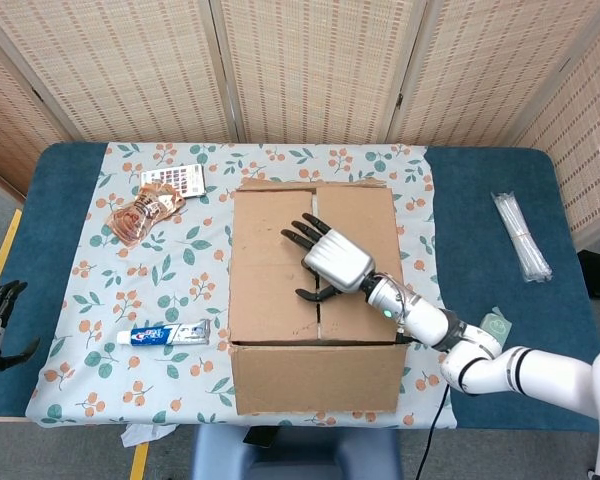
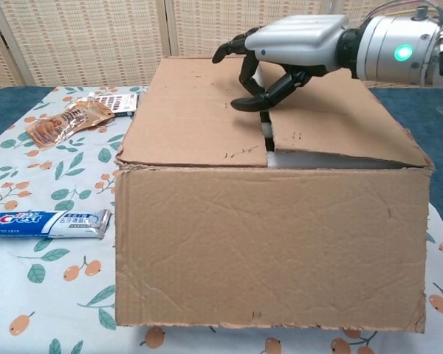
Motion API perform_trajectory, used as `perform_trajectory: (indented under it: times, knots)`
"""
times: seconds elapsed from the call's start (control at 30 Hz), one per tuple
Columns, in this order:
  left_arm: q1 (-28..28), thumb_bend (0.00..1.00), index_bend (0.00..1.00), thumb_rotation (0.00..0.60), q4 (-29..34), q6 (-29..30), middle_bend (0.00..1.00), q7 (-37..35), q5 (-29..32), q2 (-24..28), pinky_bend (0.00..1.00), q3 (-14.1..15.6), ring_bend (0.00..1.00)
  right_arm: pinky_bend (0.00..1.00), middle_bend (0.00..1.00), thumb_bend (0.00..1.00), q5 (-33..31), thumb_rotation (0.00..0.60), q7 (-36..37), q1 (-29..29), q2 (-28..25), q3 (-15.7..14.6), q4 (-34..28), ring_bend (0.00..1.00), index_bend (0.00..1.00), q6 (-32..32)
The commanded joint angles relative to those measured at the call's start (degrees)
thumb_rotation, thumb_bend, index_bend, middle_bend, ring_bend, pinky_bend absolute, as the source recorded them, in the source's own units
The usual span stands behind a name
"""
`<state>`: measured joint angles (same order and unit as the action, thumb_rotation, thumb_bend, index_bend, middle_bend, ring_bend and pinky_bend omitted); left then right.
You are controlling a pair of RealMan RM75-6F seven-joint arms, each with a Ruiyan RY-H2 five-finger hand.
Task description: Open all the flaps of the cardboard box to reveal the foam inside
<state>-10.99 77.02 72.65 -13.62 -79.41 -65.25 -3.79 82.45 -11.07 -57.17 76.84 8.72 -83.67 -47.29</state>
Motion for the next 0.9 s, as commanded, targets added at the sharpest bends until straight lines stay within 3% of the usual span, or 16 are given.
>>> perform_trajectory:
  times: [0.03,0.4,0.9]
  knots:
    - [0.02,0.39,0.04,0.6,0.01,-0.03,0.07,0.03,0.1,-0.03,0.0,-0.03,0.04,0.0,0.11,0.42,-0.44,0.179,-0.39,0.49,-0.9,0.1,-0.82,0.0,0.75,-0.41]
    - [-0.4,0.39,0.04,0.6,-0.24,-0.95,0.06,0.43,0.12,-0.17,0.0,0.07,0.04,0.0,0.11,0.42,-0.66,0.178,-1.65,3.11,-5.83,1.3,-5.69,0.0,0.75,-4.84]
    - [-0.5,0.39,0.04,0.6,0.19,-1.38,0.06,1.44,0.38,-0.19,0.0,0.22,0.04,0.0,0.11,0.42,-0.83,0.177,-2.77,13.68,-20.69,2.17,-19.66,0.02,0.75,-17.04]
